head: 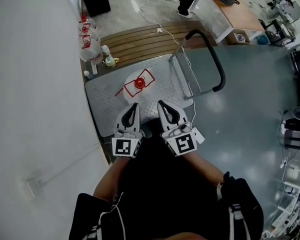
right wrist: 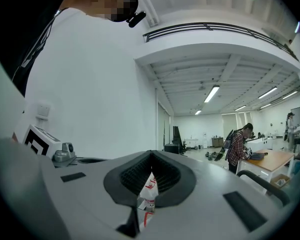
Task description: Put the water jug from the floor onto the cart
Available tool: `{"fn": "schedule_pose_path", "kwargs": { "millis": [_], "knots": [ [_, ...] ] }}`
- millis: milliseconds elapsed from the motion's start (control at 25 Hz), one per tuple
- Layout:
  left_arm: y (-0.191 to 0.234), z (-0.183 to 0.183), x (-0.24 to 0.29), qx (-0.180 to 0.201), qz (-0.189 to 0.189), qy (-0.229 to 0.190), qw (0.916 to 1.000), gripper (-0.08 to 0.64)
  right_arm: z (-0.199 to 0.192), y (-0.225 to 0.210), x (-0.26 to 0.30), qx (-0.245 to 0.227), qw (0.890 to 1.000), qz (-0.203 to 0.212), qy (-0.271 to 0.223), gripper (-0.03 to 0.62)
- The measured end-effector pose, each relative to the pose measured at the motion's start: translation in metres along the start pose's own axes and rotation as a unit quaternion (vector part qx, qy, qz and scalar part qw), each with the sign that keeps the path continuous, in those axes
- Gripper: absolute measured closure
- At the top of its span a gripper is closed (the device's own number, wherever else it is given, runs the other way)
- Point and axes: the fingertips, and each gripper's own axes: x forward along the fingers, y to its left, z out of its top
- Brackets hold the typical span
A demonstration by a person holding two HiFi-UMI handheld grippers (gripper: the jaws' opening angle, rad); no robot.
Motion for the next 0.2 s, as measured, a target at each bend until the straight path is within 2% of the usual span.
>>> {"fn": "schedule_pose_path", "kwargs": {
  "millis": [200],
  "knots": [
    [-0.003, -0.017, -0.005, 0.009, -0.006, 0.01, 0.9999, 0.541, -0.002, 0.004, -0.004, -0.001, 1.0, 0.006, -0.011, 0.574]
  ]
}}
